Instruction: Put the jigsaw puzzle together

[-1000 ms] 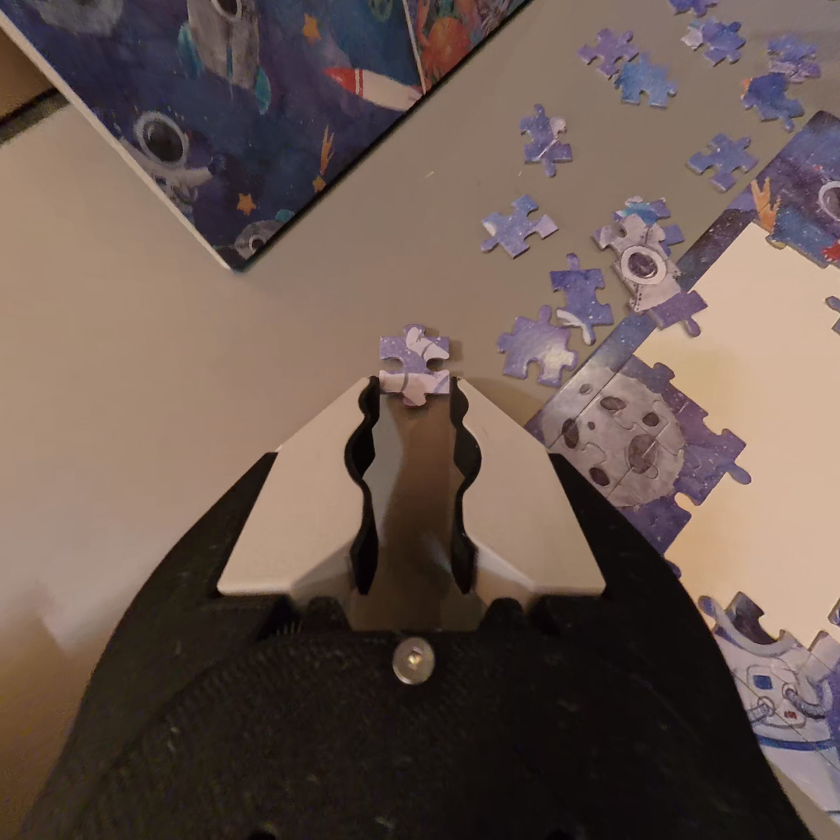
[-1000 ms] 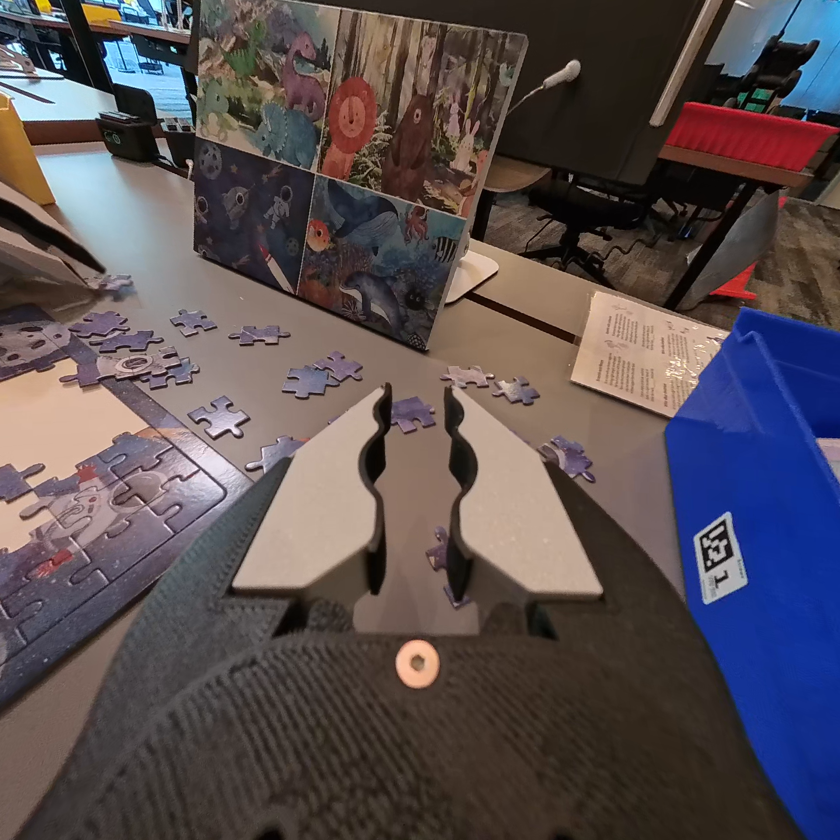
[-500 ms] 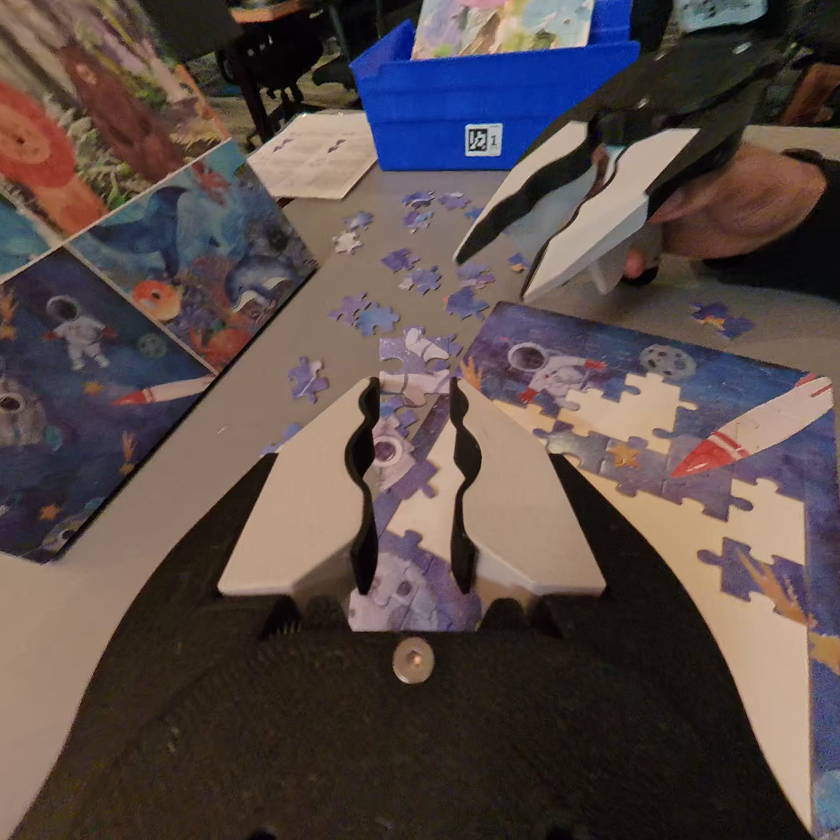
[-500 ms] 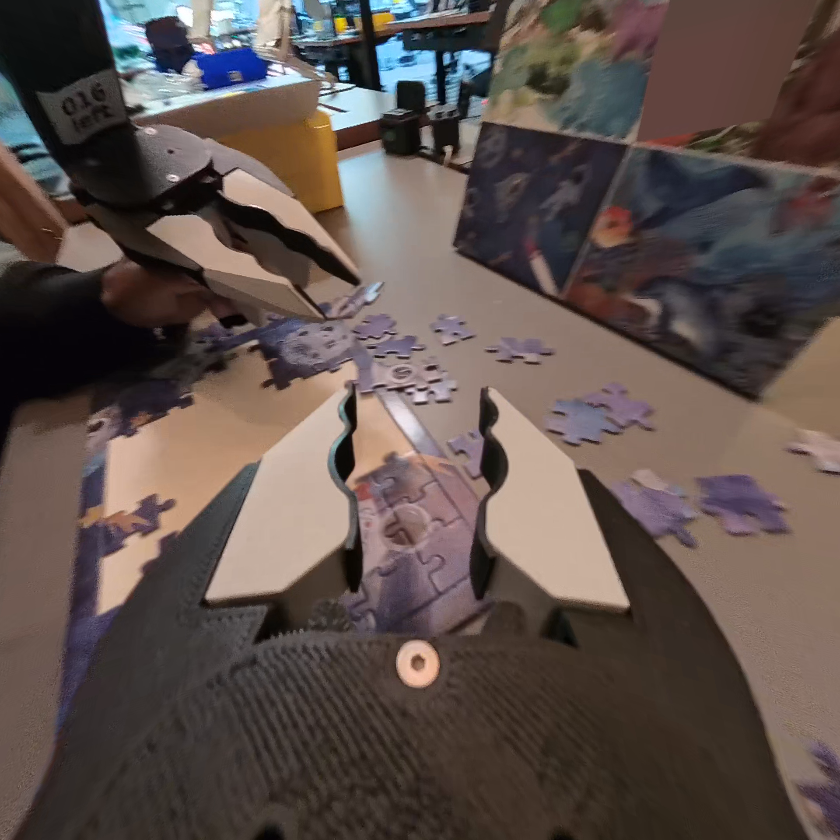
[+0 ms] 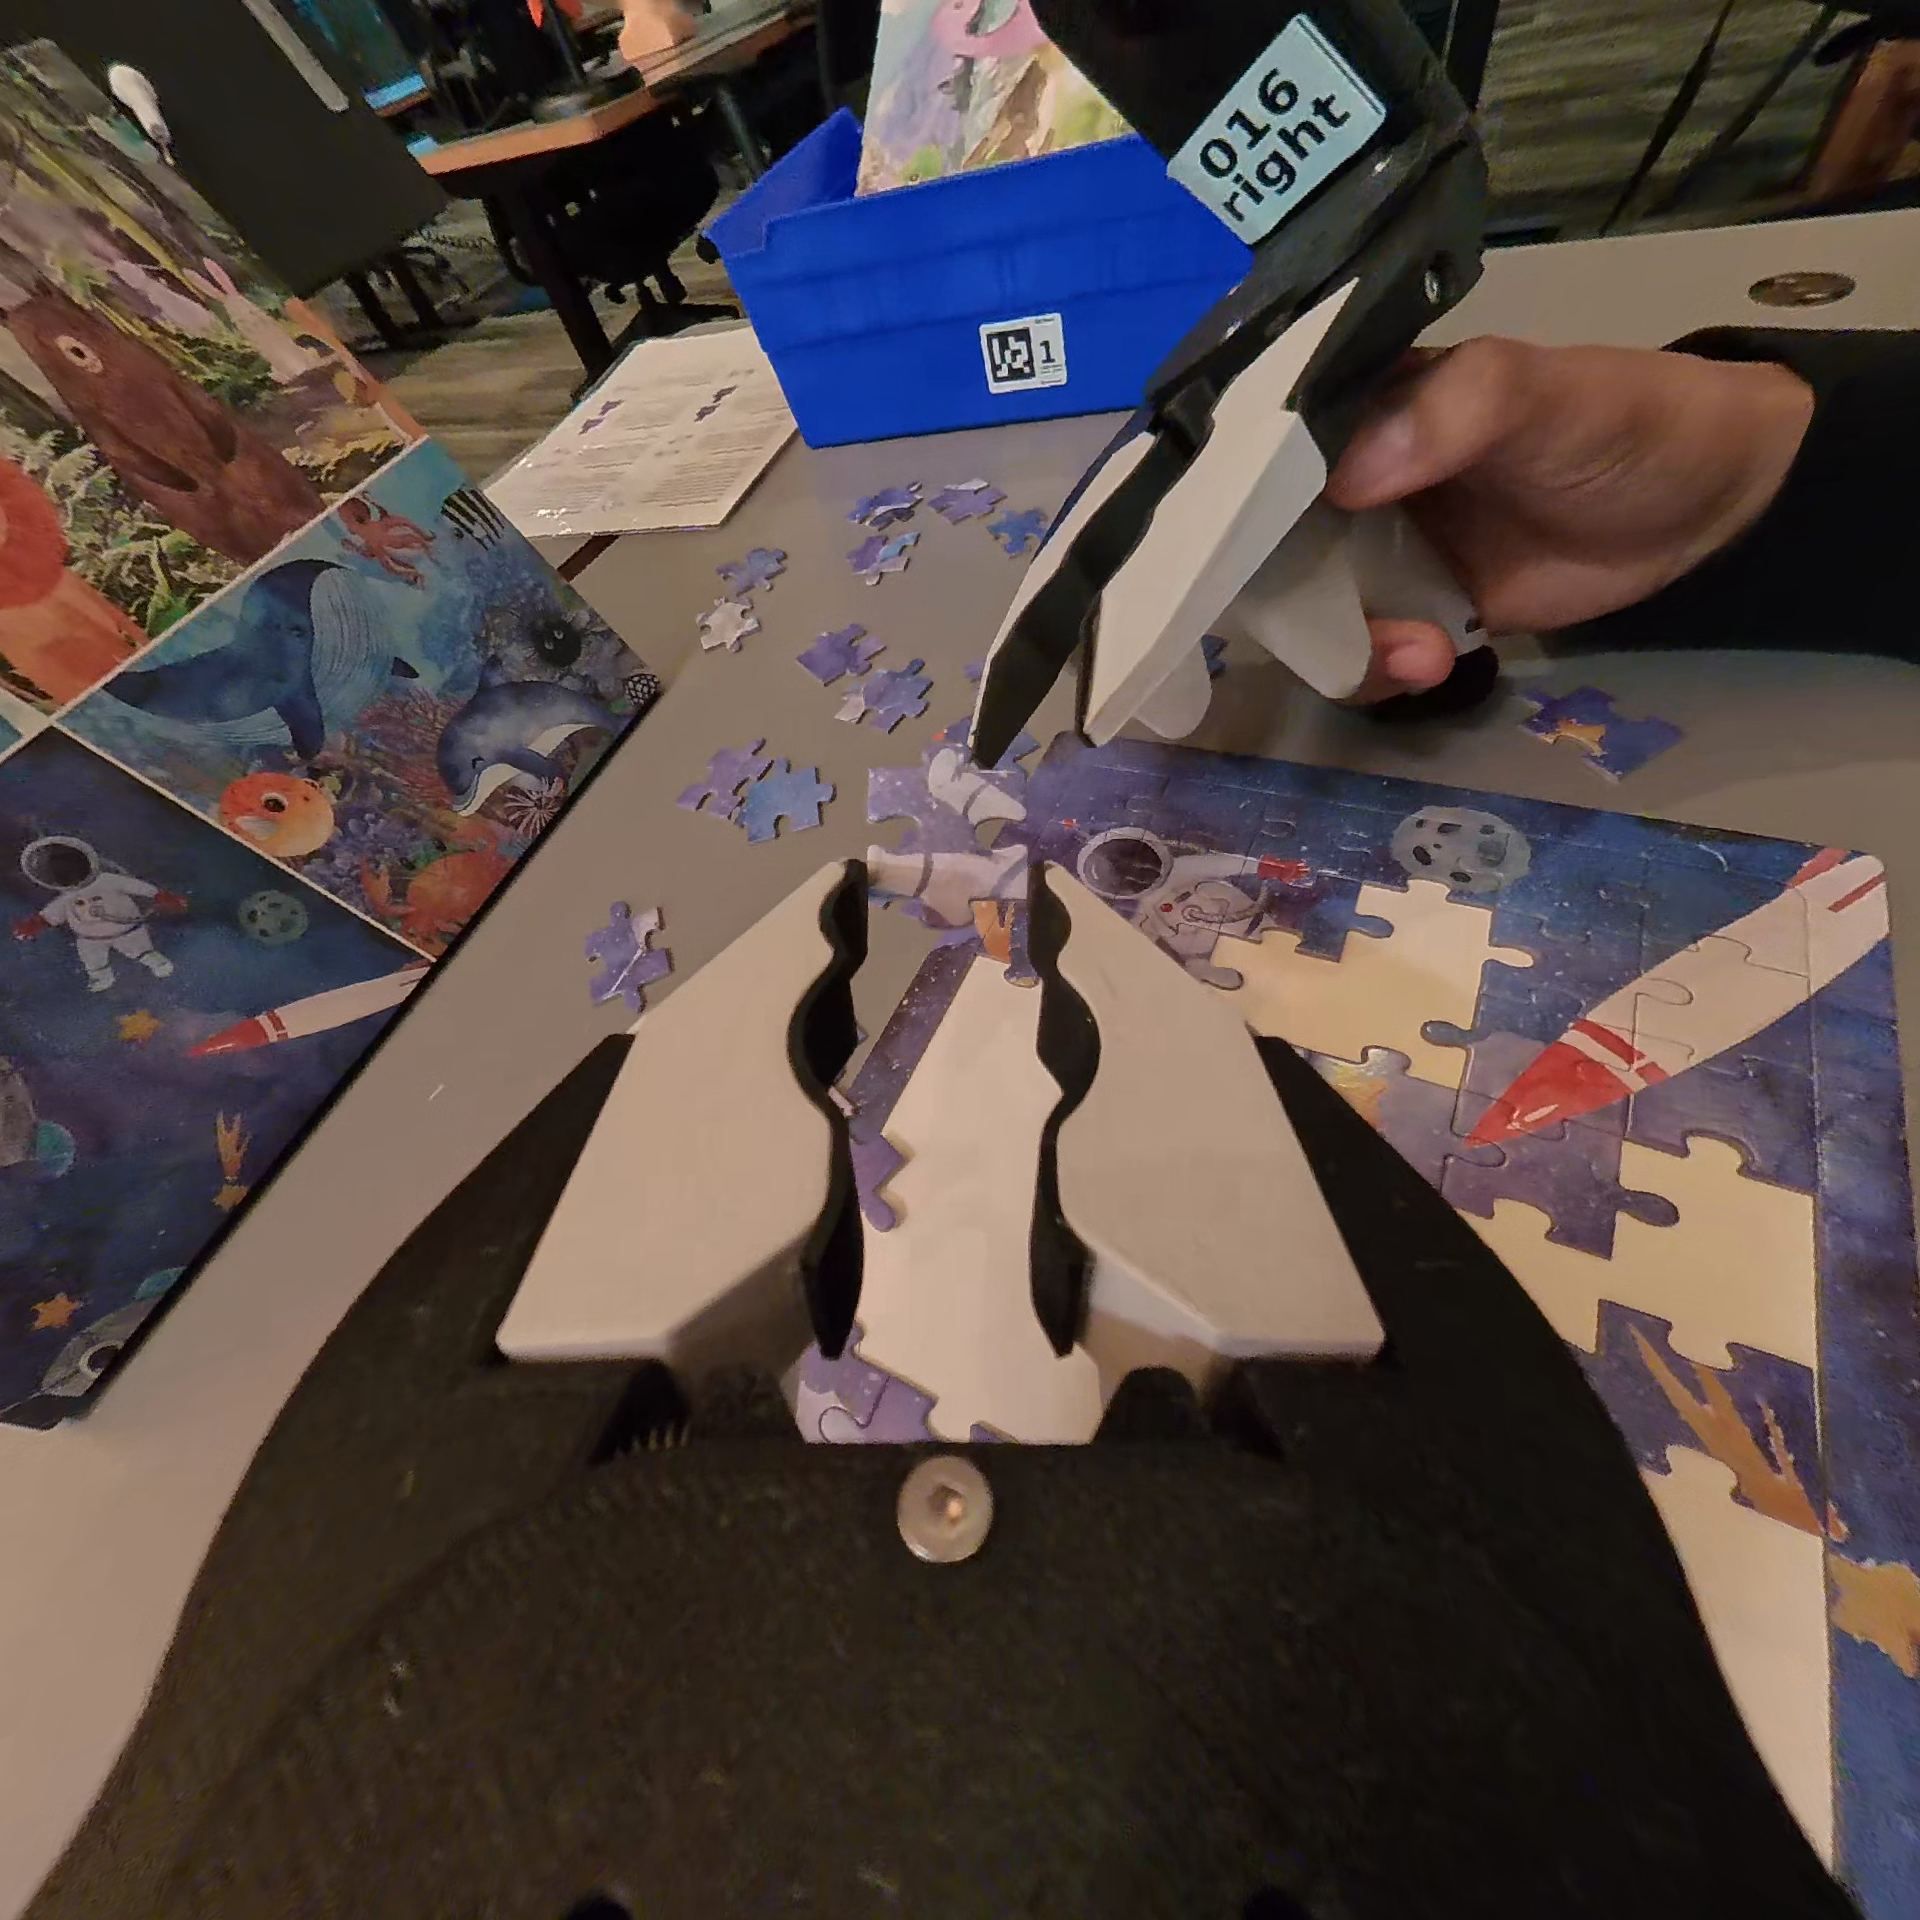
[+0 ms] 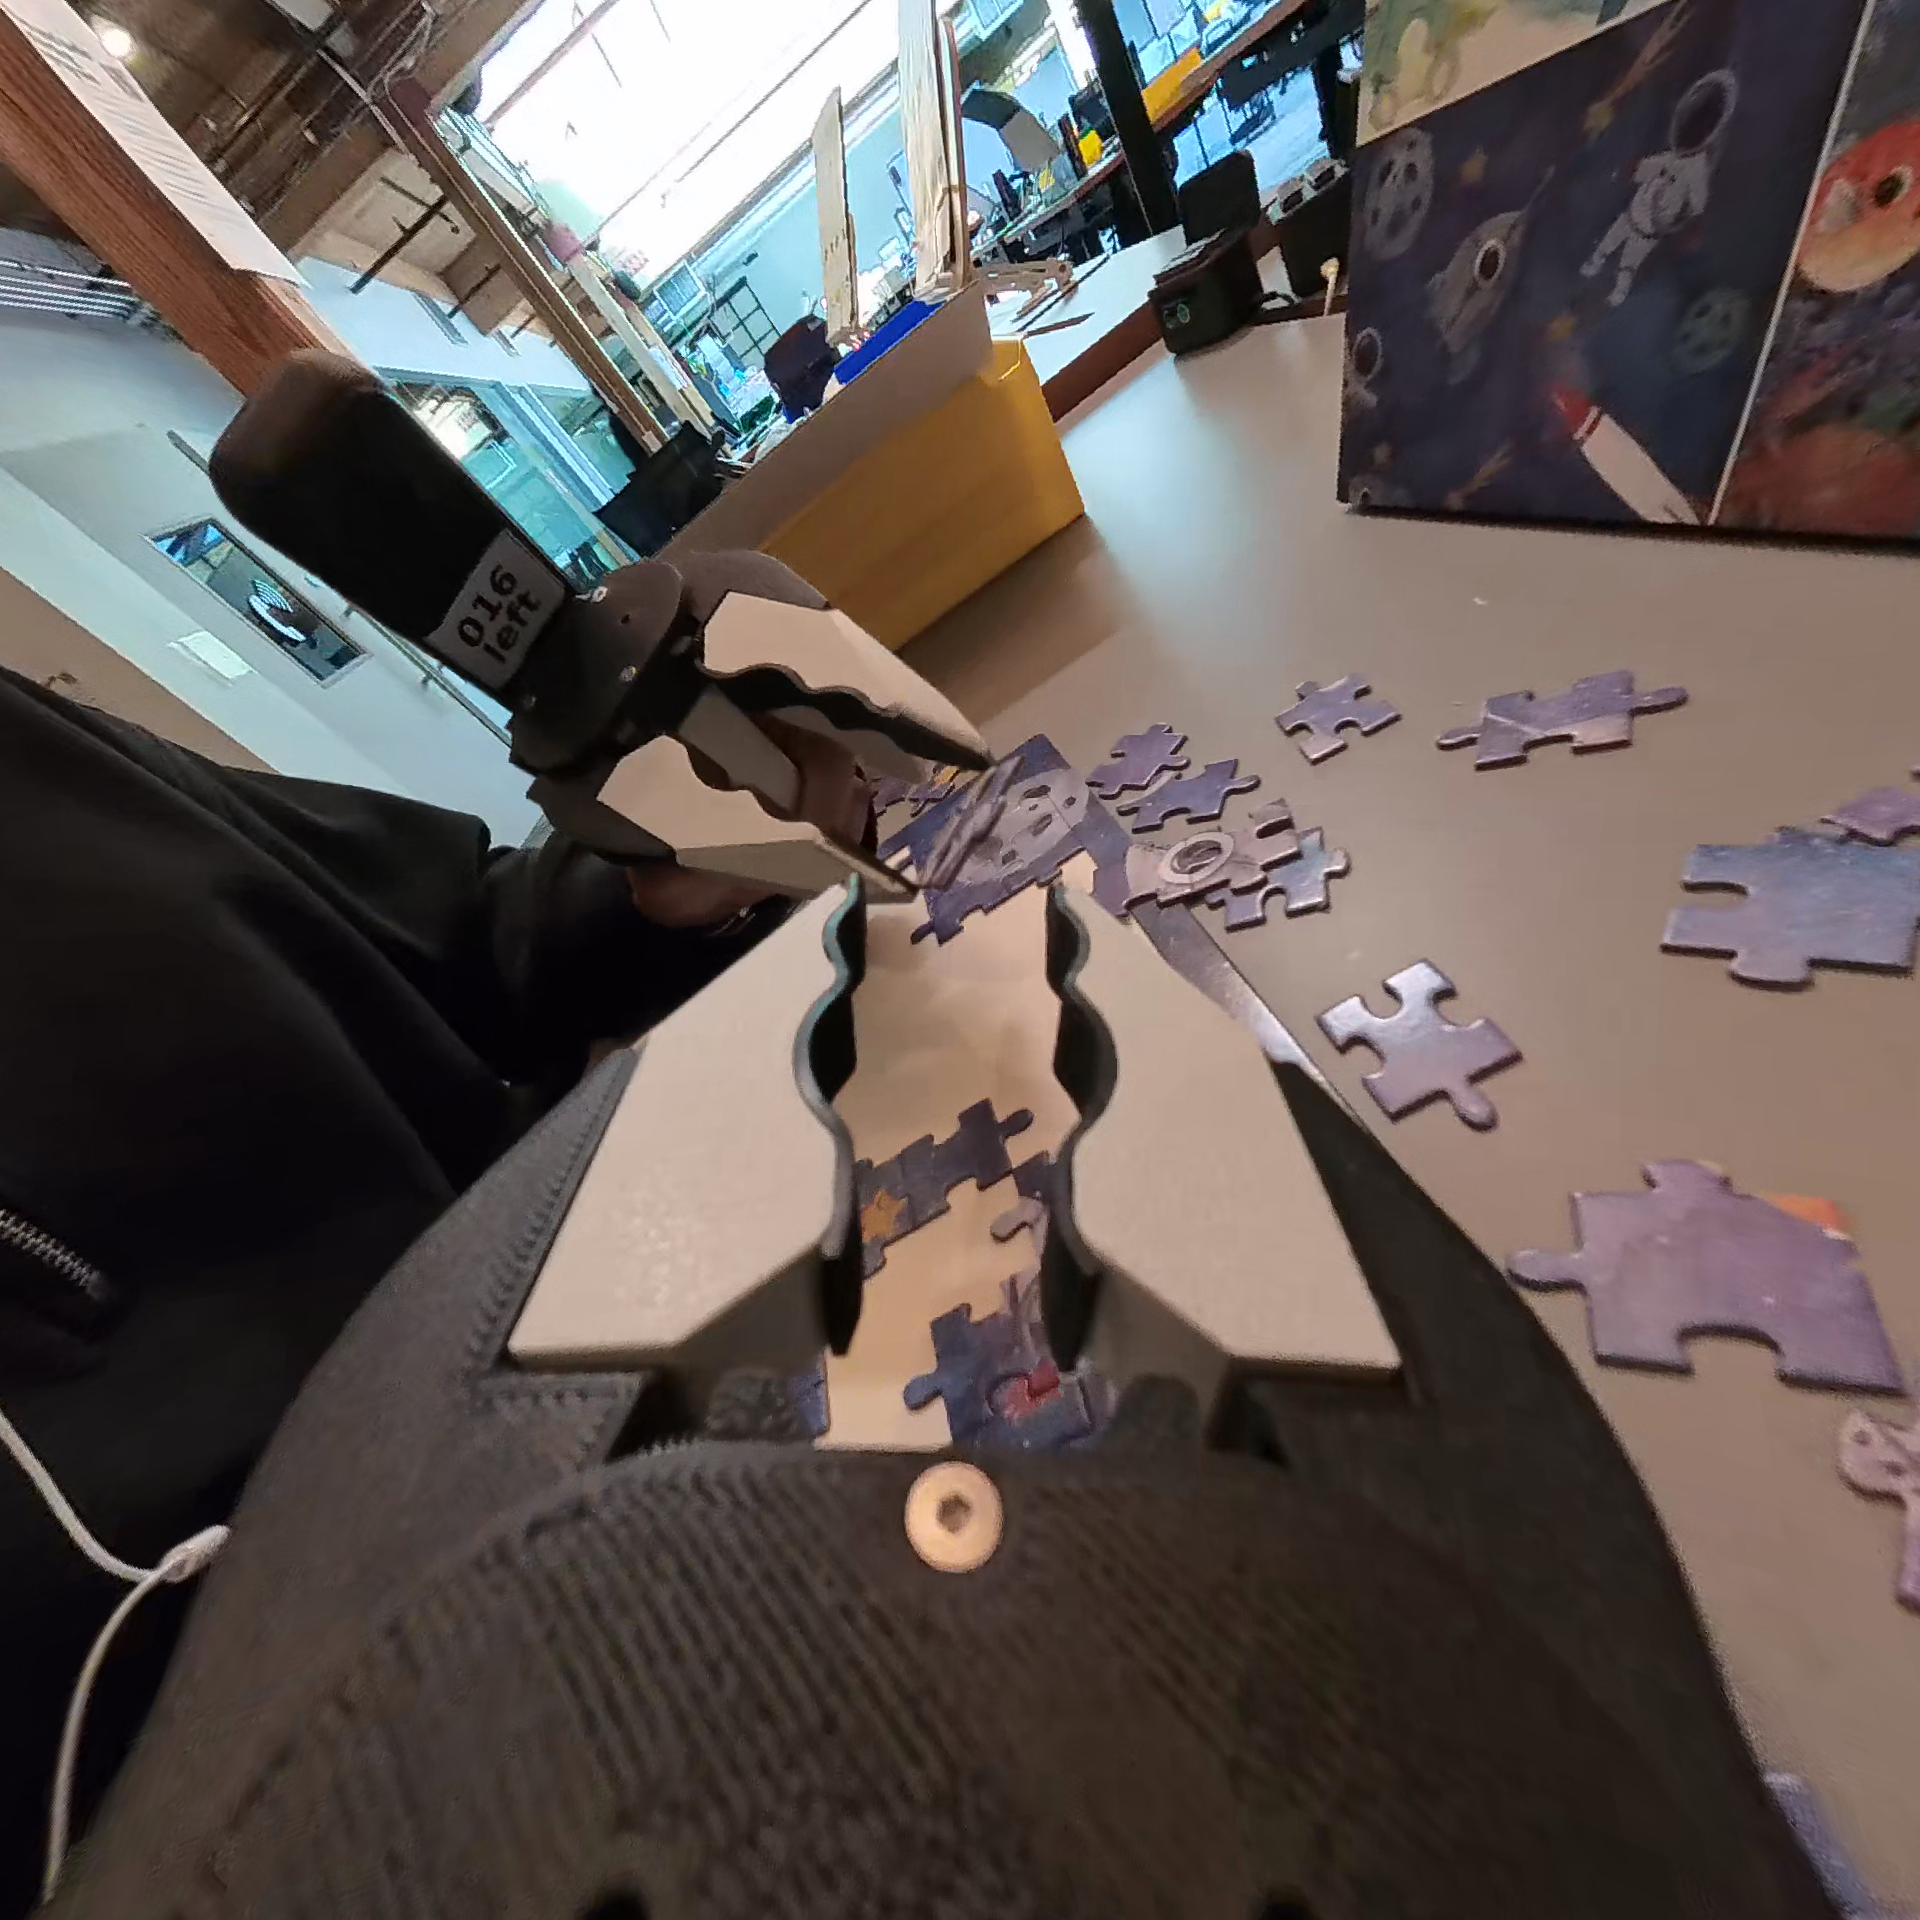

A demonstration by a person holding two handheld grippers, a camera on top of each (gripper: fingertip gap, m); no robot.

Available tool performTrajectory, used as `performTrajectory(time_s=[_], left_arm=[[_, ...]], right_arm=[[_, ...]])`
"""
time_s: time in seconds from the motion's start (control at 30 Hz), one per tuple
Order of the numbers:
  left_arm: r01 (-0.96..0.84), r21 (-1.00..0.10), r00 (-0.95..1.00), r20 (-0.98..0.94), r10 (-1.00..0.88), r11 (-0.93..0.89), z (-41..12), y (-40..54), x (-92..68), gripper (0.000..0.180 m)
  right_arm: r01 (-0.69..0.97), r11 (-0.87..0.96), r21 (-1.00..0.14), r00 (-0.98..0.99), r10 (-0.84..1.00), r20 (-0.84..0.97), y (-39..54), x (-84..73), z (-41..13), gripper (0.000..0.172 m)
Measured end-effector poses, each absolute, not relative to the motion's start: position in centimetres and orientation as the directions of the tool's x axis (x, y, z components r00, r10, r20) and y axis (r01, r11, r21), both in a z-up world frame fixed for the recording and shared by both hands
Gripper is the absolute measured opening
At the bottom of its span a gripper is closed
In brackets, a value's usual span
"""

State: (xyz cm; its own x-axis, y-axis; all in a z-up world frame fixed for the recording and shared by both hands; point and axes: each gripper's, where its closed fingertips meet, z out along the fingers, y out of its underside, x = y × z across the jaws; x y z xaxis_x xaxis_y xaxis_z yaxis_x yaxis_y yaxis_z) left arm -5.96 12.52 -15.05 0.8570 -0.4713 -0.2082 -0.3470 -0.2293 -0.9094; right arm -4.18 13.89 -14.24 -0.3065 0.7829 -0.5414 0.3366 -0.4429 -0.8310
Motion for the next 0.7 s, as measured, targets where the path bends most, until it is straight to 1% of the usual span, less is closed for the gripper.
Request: performTrajectory(time_s=[0.33, 0.47, 0.7], left_arm=[[-0.391, -0.898, 0.839, -0.256, -0.48, -0.204, -15.3, 12.3, -5.5, 0.03], [-0.396, -0.898, 0.834, -0.264, -0.485, -0.192, -15.2, 12.2, -5.3, 0.03], [-0.411, -0.896, 0.818, -0.281, -0.501, -0.169, -15.2, 12.0, -4.7, 0.03]], right_arm=[[0.369, -0.426, -0.826, -0.363, 0.752, -0.551, 12.4, -4.3, -14.6, 0.024], [0.379, -0.432, -0.819, -0.389, 0.729, -0.564, 12.0, -4.1, -14.4, 0.014], [0.378, -0.427, -0.821, -0.377, 0.739, -0.558, 12.1, -4.2, -14.5, 0.01]])
